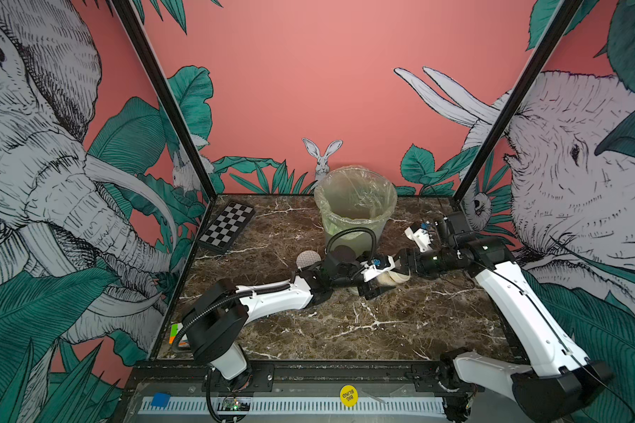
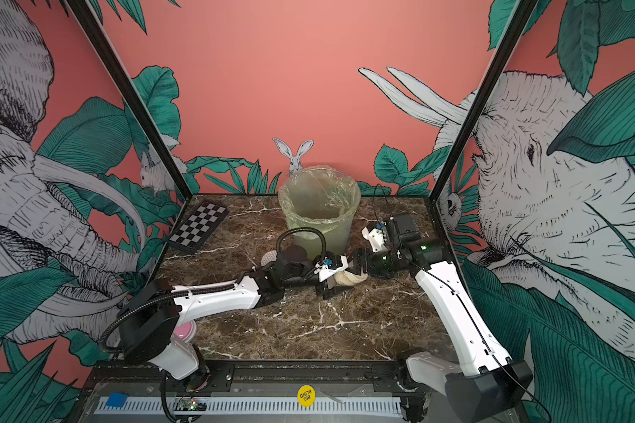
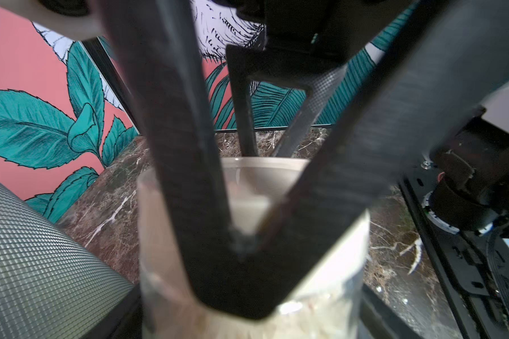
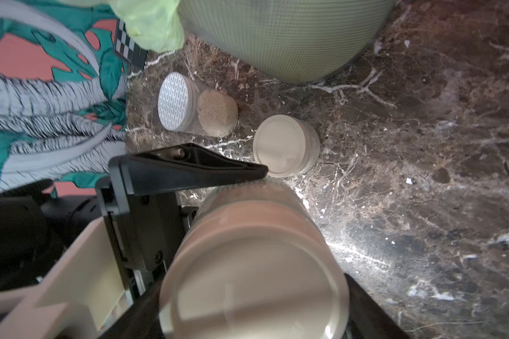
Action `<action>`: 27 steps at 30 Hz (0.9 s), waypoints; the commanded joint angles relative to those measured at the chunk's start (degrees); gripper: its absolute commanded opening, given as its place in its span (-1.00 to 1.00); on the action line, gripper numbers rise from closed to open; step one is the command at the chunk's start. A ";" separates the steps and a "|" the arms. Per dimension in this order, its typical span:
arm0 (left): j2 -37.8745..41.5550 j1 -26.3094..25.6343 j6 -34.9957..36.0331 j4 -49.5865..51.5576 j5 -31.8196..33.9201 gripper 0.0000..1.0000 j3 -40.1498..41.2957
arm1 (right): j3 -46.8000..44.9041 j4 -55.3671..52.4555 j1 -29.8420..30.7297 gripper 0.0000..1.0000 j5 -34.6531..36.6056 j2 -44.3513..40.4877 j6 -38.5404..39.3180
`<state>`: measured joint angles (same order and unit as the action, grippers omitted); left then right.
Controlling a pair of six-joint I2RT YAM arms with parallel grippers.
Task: Empty moldy rice from jars
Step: Unscrew the lid from the jar.
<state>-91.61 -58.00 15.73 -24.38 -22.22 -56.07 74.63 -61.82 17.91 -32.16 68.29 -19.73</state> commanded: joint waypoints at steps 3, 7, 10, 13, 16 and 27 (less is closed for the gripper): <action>2.05 -0.04 -2.60 -3.05 -15.00 -1.00 -4.85 | 4.23 3.81 2.12 -0.49 0.76 1.12 17.03; 2.66 0.25 -2.09 -1.77 -17.26 -1.00 -5.44 | 2.70 7.28 2.13 -0.60 -0.08 0.16 26.82; 2.67 0.43 -1.75 -0.79 -17.60 -1.00 -5.92 | 2.26 9.46 2.13 -0.50 -0.13 -0.23 35.18; 2.33 0.43 -1.91 -0.11 -18.08 -1.00 -6.69 | 3.96 8.11 2.13 -0.38 -0.62 1.62 41.42; 2.07 0.43 -2.25 -0.12 -18.00 -1.00 -6.92 | 5.12 6.13 2.13 -0.30 -2.64 3.48 48.08; 2.47 0.43 -4.20 -2.43 -14.80 -1.00 -5.56 | 6.64 6.11 1.51 -0.08 -5.03 6.10 59.60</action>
<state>-91.79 -54.96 11.40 -18.98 -29.95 -59.22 79.57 -63.35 19.40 -35.14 72.93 34.04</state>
